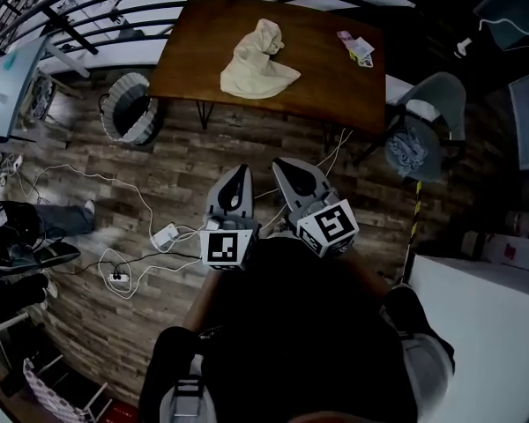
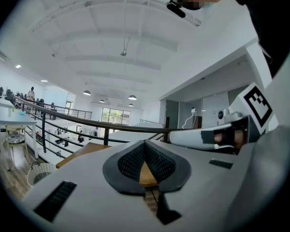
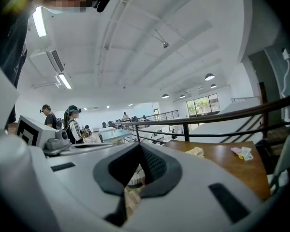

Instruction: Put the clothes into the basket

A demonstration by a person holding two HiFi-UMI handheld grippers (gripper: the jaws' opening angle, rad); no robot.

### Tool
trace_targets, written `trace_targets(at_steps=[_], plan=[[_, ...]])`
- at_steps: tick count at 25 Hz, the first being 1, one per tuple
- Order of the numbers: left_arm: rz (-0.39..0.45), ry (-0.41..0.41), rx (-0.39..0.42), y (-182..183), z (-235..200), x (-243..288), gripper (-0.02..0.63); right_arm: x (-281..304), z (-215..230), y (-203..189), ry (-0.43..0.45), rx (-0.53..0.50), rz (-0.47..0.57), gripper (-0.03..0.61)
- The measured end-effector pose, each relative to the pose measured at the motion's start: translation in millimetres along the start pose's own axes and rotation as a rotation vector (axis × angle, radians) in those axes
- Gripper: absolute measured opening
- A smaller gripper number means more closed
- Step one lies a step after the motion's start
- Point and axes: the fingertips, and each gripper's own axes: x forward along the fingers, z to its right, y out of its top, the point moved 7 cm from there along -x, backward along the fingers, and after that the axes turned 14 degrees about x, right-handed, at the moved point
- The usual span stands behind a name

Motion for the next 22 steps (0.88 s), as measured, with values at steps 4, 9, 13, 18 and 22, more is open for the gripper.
trace_targets(at_steps=[4,9,13,18,22], plan=[[-0.021,-0.023,0.012,-10,-24,32,0.012,29,11,10,-0.051,-0.040,0.020,0.006],[0.017,-0.081,-0.022,-8,-69,85,0.012,81,28,28,-0.103,-0.045,0.015,0.006],[0.047,-0.104,-0.059,-5,-107,124,0.012,126,44,36,-0.171,-0.064,-0.008,0.006],[0.028,-0.166,-0.061,-16,-153,151,0.013,174,53,37,-0.239,-0.090,-0.060,0.006],[0.036,-0.221,-0.023,-25,-182,169,0.014,198,62,38,-0.295,-0.080,-0.077,0.006]])
